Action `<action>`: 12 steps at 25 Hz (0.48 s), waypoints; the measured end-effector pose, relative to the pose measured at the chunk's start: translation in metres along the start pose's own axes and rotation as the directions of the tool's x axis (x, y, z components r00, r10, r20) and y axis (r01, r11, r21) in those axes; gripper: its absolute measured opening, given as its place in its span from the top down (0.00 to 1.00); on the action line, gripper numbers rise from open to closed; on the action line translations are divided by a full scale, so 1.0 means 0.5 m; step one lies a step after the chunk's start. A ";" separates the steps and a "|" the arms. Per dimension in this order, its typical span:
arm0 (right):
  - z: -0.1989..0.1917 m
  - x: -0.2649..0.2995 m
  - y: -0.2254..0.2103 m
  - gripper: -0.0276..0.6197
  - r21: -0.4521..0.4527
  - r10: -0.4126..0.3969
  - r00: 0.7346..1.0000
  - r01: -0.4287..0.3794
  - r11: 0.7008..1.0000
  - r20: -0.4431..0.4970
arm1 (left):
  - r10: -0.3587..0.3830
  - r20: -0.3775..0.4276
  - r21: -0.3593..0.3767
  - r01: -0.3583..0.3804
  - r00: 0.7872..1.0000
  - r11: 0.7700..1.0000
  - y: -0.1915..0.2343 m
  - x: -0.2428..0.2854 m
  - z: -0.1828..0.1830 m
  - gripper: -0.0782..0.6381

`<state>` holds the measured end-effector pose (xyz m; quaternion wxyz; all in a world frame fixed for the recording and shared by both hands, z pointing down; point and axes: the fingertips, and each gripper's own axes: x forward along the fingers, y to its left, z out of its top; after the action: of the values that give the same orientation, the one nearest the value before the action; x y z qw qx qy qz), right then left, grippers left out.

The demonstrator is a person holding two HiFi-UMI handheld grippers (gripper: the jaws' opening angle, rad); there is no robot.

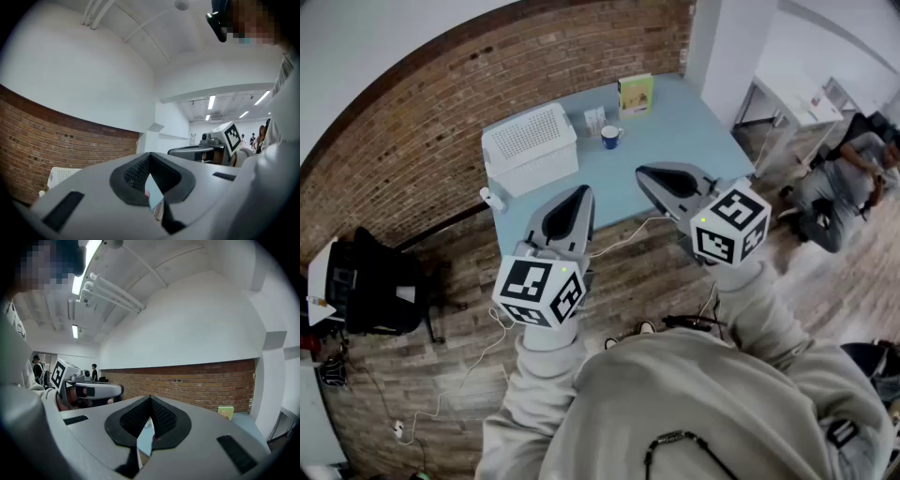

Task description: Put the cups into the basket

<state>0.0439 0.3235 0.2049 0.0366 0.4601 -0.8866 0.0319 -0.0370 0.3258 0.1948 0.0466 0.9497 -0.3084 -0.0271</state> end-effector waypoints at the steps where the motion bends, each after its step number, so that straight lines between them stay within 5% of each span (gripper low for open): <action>1: 0.000 -0.001 0.001 0.94 0.001 0.003 1.000 -0.003 1.000 0.000 | -0.003 0.003 -0.001 0.003 1.000 1.000 -0.002 -0.001 0.001 0.90; 12: -0.012 -0.001 -0.002 0.94 0.078 0.024 1.000 -0.025 0.997 0.012 | -0.047 0.023 -0.006 0.048 0.999 0.999 -0.015 -0.005 -0.002 0.90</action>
<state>0.0453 0.3240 0.2109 0.0131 0.4505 -0.8904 0.0643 -0.0346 0.3333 0.1951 0.0453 0.9563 -0.2862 -0.0402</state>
